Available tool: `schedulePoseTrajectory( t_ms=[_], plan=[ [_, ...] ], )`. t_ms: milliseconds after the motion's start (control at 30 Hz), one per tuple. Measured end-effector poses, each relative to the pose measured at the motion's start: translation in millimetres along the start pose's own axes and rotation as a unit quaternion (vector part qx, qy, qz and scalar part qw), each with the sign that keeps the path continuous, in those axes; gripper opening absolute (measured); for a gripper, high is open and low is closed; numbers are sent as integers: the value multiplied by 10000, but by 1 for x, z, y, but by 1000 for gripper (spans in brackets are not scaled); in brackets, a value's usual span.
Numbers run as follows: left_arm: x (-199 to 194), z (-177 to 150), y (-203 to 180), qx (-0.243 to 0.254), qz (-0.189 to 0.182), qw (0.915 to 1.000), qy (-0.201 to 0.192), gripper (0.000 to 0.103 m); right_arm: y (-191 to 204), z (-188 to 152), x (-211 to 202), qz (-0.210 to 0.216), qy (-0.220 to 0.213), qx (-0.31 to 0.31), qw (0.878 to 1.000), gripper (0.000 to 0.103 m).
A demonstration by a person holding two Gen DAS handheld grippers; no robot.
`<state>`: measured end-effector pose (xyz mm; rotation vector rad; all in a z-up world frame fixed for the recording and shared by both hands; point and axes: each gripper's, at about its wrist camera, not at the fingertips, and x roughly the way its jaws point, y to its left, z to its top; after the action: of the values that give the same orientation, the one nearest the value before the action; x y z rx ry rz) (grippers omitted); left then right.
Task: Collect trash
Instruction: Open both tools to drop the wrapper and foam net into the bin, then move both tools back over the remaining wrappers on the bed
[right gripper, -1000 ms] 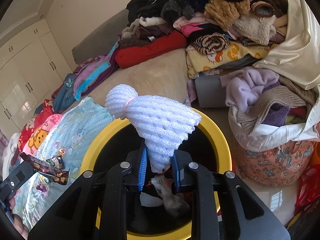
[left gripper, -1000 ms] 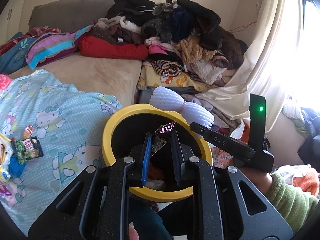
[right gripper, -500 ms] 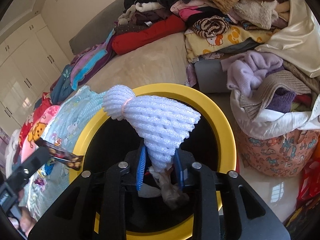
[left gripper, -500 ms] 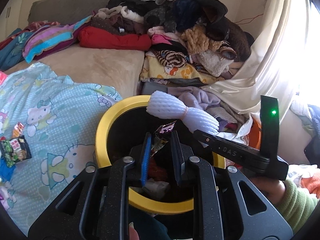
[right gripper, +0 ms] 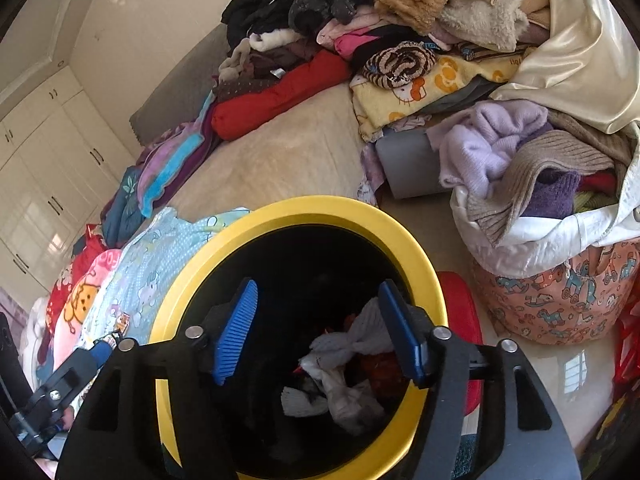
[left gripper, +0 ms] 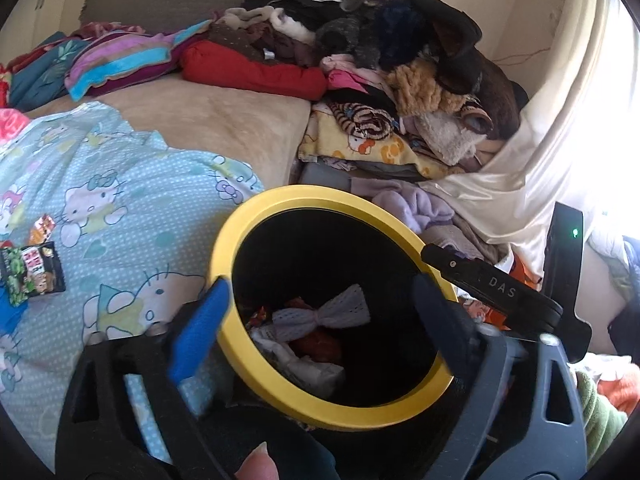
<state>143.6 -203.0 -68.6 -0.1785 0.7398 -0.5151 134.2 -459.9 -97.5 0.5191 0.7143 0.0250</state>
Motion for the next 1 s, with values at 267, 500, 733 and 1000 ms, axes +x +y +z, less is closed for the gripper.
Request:
schedulePoseTrajectory(
  t_ms=[267,500,733,1000],
  plan=[
    [-14,2,9,-109,156,9997,-150,93,3,1,-2,-56,-68,-27,10000,70],
    [-29,4,20,-145,419,9986,-283,93,18,1,-8,-2,-133,-211,9997,72],
    [-48,8,35,-243,602,9967,-488,93,42,0,-14,148,-153,-464,9987,75],
    [-65,10,51,-389,772,9940,-672,93,71,-3,-23,410,-155,-694,9966,78]
  ],
)
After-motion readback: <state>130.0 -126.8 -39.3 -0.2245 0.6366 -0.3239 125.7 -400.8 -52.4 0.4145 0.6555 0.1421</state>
